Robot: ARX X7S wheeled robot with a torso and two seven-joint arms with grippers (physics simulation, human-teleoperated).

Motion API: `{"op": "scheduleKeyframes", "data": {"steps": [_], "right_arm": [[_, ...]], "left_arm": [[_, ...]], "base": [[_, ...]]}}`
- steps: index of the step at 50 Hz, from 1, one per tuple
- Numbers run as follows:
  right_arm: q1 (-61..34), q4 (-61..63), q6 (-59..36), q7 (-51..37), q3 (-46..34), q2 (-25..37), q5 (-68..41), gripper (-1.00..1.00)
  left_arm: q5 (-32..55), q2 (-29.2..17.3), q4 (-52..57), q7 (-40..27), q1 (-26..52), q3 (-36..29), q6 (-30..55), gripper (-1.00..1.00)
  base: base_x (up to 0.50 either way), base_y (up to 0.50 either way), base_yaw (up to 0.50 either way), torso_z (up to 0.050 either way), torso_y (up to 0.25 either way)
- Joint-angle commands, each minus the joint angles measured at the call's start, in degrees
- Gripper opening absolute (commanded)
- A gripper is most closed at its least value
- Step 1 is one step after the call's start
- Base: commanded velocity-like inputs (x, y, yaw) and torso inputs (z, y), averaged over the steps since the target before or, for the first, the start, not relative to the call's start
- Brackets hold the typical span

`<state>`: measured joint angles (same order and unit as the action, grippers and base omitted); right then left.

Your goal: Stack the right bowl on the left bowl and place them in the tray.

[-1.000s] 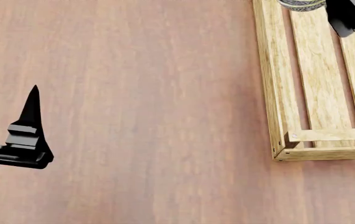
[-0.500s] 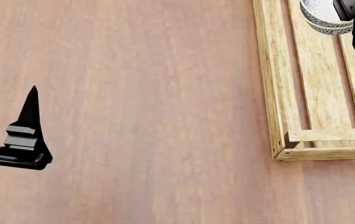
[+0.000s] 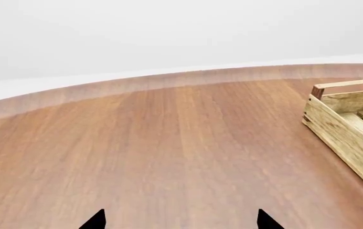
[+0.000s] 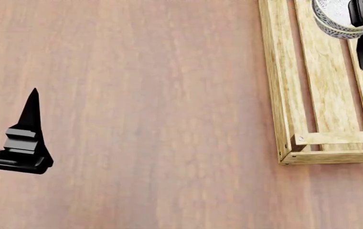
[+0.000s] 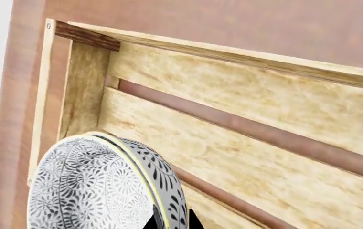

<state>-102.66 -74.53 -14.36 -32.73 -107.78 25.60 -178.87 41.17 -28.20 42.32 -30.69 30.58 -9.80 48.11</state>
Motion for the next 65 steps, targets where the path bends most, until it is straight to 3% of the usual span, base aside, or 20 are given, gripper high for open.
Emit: {"op": "scheduleKeyframes", "data": {"steps": [1, 65], "right_arm": [[0.80, -0.46, 1.11, 1.05, 3.88, 0.10, 0.76, -1.00], [4.77, -0.46, 3.17, -3.58, 2.85, -0.23, 0.77, -1.00]], "left_arm": [[0.43, -0.20, 0.09, -0.17, 0.09, 0.16, 0.04, 1.00], [1.16, -1.14, 0.46, 0.17, -1.13, -0.03, -2.38, 1.00]], "base": [[0.00, 0.00, 0.00, 0.000, 0.000], [0.00, 0.00, 0.00, 0.001, -0.018]]}}
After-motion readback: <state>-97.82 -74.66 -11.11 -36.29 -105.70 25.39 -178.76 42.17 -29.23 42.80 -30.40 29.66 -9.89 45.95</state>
